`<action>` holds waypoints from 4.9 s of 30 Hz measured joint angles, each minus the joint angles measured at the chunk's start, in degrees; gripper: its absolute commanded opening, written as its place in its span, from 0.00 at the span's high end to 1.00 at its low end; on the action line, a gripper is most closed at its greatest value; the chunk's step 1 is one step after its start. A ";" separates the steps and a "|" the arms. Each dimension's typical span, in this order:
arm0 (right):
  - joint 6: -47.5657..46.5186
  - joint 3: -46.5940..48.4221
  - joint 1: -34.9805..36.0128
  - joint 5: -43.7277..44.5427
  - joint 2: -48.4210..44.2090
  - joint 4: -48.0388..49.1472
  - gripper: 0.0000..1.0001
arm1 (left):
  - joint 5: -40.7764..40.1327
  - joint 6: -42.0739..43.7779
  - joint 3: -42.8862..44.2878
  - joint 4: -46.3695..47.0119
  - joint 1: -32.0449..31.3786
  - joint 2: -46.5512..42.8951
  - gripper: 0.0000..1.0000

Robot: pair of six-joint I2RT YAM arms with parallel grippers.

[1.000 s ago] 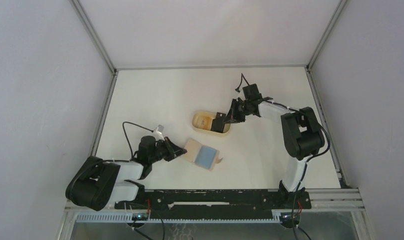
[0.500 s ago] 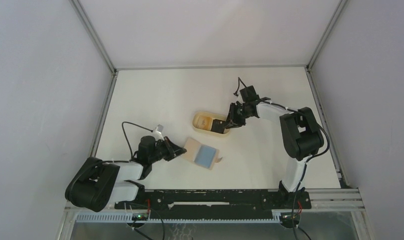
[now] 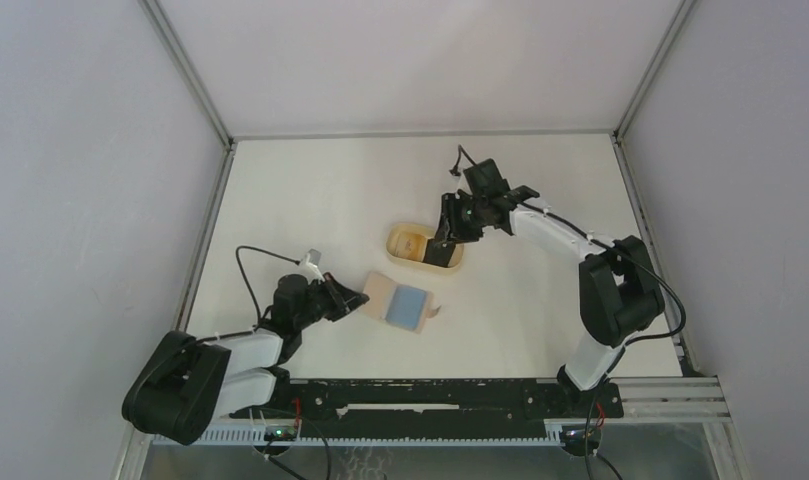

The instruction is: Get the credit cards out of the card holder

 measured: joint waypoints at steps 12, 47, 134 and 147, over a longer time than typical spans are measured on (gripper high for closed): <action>-1.09 0.68 14.51 7.15 0.94 -6.82 0.53 | -9.42 4.28 -0.22 -17.03 0.00 -12.87 0.99; 4.42 17.16 6.71 15.52 20.68 -12.37 0.54 | -14.53 4.50 3.30 -20.41 -2.16 -10.49 0.45; 24.55 -20.74 17.57 20.63 -16.55 -3.93 0.62 | -29.09 -7.06 2.56 -17.05 -14.45 -10.51 1.00; 25.18 -19.47 17.97 19.30 -13.49 -1.33 0.63 | -29.68 -7.04 2.56 -18.29 -14.45 -10.67 1.00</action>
